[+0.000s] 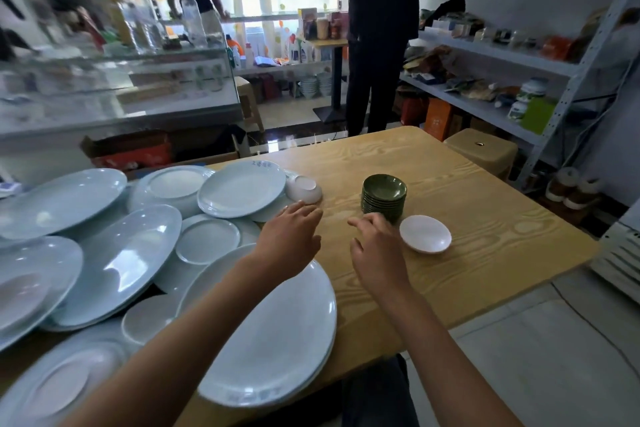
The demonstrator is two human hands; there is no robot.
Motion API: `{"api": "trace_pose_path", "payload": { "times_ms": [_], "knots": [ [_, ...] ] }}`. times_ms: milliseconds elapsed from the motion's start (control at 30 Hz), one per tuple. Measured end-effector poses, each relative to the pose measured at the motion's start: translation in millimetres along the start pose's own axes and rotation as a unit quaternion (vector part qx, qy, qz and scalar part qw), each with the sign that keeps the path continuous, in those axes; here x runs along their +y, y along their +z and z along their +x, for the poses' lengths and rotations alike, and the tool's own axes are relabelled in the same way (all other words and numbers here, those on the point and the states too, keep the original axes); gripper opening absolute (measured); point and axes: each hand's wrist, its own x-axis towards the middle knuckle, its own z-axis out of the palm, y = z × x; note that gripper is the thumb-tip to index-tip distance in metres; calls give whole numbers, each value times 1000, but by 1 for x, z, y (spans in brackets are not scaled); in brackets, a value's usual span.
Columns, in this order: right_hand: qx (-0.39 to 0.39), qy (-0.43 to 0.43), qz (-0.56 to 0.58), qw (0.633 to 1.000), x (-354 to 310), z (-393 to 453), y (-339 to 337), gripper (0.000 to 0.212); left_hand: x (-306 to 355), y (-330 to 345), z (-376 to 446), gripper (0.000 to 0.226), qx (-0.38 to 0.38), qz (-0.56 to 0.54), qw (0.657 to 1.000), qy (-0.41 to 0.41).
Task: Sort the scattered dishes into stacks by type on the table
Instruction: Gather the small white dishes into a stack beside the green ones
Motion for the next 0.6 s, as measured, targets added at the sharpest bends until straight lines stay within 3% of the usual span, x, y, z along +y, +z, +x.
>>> {"api": "trace_pose_path", "payload": {
  "times_ms": [200,400,500,600],
  "knots": [
    [-7,-16,17,1000,-5,28,19,37,-17,8,21,42,-12,14,999,-36],
    [-62,-22,-39,997,8,48,49,42,-22,28,50,60,-43,6,998,-55],
    [-104,-23,-92,990,15,53,61,44,-27,41,66,58,-55,21,997,-46],
    [-98,-22,-123,987,18,57,70,44,-38,52,81,56,-63,50,996,-46]
  ]
}}
